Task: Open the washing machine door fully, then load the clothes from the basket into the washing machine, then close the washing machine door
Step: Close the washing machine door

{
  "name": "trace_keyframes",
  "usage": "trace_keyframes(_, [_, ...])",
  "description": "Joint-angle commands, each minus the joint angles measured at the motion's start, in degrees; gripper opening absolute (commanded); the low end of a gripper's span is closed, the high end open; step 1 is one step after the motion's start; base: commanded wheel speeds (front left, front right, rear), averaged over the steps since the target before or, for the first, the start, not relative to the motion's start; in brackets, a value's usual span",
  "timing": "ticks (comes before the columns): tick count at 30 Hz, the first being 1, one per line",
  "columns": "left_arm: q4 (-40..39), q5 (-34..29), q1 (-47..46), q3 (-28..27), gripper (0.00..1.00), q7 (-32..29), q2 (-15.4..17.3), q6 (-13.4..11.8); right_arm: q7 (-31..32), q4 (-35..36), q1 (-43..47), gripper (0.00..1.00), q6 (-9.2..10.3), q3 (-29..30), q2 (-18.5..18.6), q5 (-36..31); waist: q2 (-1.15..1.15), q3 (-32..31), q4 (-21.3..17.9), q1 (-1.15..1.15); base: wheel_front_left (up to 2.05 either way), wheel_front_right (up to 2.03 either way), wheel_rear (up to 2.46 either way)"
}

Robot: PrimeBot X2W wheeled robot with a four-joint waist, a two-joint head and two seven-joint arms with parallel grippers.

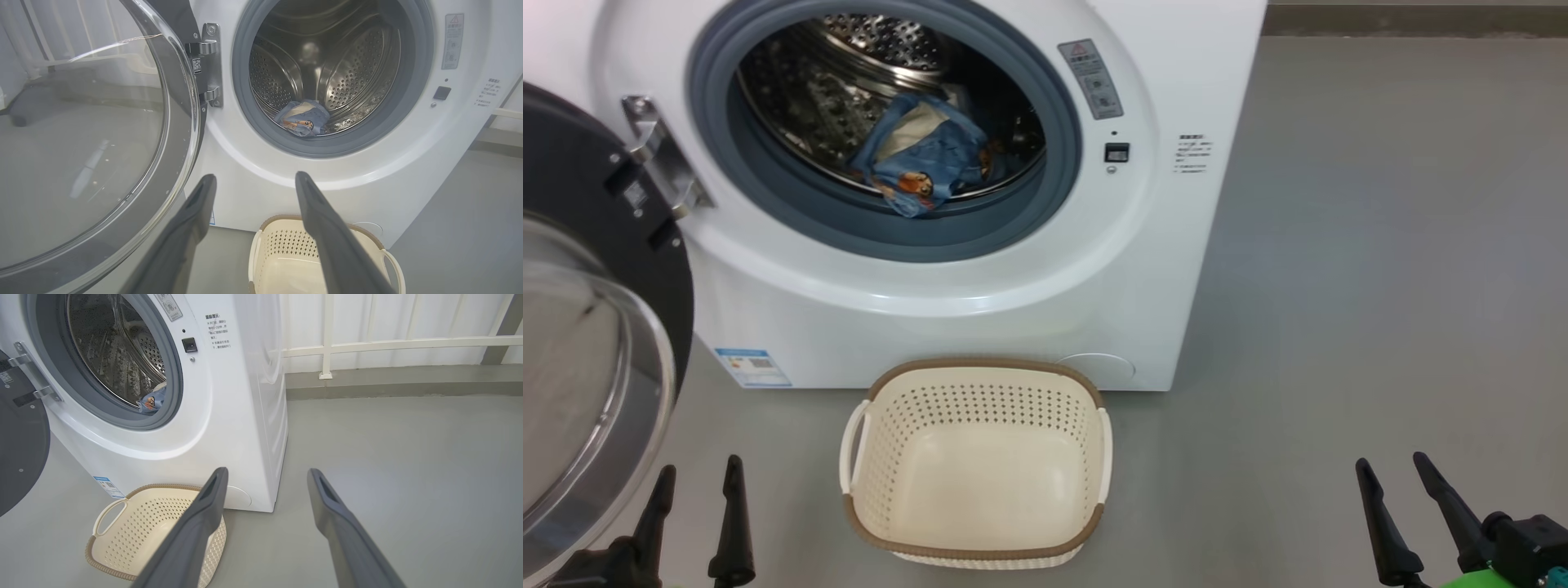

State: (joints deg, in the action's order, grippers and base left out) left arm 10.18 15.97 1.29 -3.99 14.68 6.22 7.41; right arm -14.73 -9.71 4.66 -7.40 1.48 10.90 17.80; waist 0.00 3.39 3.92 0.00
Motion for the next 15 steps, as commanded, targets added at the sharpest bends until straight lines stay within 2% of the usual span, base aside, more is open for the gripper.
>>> trace_keyframes(1, [-1.7, 0.4, -0.8, -2.3, 1.00, 0.3, 0.6, 0.1, -0.3, 1.5, -1.8, 1.00, -0.09, -1.7, 1.3, 0.2, 0.00, 0.4, 1.6, 0.00, 0.00, 0.00, 0.00])
trace_keyframes(15, [-2.6, 0.9, 0.2, -4.7, 1.00, 0.3, -2.0, 0.1, -0.3, 0.6, -5.9, 1.00, -0.09, -6.2, 3.4, 0.4, 0.00, 1.7, 13.3, 0.00, 0.00, 0.00, 0.00])
